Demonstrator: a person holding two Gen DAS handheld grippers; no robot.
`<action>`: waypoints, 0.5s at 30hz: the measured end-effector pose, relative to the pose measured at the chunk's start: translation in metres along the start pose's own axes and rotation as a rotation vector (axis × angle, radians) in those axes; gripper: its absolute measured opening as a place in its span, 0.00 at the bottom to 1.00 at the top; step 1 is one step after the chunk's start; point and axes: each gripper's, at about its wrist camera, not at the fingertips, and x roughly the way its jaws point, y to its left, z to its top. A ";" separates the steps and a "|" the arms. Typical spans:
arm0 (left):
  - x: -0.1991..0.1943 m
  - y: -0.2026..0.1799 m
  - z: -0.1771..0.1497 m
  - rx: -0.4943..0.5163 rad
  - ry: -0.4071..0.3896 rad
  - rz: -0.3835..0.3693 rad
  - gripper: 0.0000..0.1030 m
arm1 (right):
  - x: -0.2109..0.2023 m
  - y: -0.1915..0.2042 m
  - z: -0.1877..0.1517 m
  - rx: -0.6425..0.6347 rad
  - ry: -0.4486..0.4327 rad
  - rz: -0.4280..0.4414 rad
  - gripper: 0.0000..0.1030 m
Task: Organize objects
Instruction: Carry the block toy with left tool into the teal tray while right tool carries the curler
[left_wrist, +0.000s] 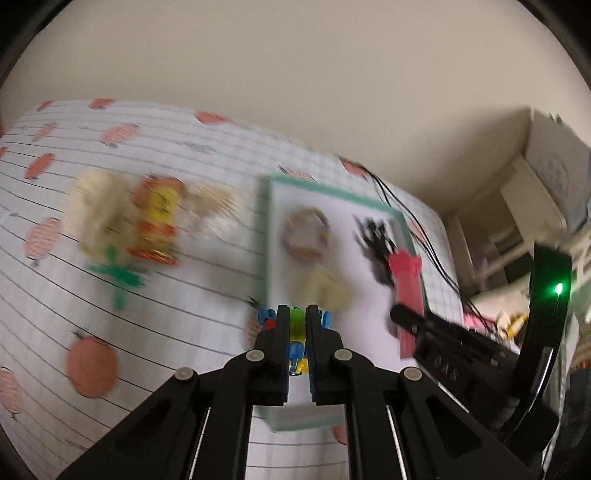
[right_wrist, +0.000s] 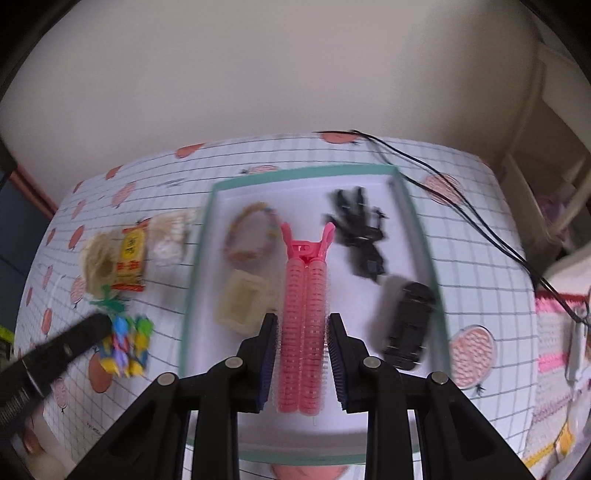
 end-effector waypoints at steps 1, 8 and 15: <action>0.006 -0.005 -0.003 0.004 0.016 -0.011 0.08 | 0.001 -0.005 -0.001 0.004 0.003 -0.005 0.28; 0.046 -0.030 -0.021 0.035 0.109 -0.018 0.08 | 0.014 -0.023 -0.008 0.025 0.048 -0.027 0.28; 0.067 -0.026 -0.030 0.044 0.134 0.038 0.08 | 0.034 -0.017 -0.015 0.004 0.095 -0.033 0.28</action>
